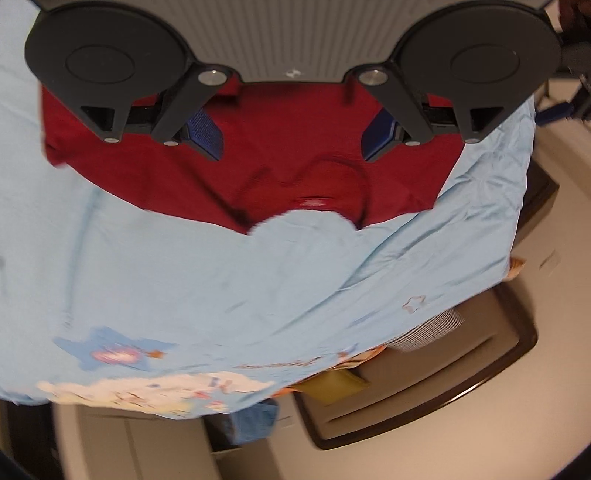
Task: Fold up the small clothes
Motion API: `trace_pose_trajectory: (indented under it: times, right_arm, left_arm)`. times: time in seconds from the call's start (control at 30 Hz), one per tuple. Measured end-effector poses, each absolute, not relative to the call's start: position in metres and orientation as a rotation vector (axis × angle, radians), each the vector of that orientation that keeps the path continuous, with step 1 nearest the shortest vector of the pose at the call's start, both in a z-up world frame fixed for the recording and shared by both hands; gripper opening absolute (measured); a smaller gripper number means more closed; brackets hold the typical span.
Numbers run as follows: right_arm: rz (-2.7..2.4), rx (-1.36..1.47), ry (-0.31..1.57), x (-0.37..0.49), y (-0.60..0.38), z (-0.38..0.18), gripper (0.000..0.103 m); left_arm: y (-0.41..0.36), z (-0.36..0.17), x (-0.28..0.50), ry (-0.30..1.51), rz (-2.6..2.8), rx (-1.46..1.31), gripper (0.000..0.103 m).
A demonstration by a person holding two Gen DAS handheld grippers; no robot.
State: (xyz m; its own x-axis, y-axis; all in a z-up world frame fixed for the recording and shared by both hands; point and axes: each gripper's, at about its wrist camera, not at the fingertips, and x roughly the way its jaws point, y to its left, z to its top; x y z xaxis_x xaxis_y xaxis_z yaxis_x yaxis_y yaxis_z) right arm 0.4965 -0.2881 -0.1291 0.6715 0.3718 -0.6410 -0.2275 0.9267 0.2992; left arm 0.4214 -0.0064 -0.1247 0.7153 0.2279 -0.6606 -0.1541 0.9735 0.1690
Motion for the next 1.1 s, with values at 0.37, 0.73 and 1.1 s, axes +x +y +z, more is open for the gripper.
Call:
trace_pose_trajectory:
  times: [0.37, 0.73, 1.1]
  right_arm:
    - [0.288, -0.060, 0.851, 0.519, -0.205, -0.172, 0.012]
    - [0.227, 0.129, 0.706, 0.464, -0.277, -0.151, 0.007]
    - [0.283, 0.227, 0.663, 0.437, -0.283, -0.159, 0.007]
  left_arm:
    - [0.004, -0.155, 0.498, 0.794, 0.097, 0.008, 0.093]
    - [-0.006, -0.186, 0.524, 0.866, 0.114, 0.043, 0.007]
    - [0.078, -0.173, 0.502, 0.786, 0.244, -0.200, 0.014]
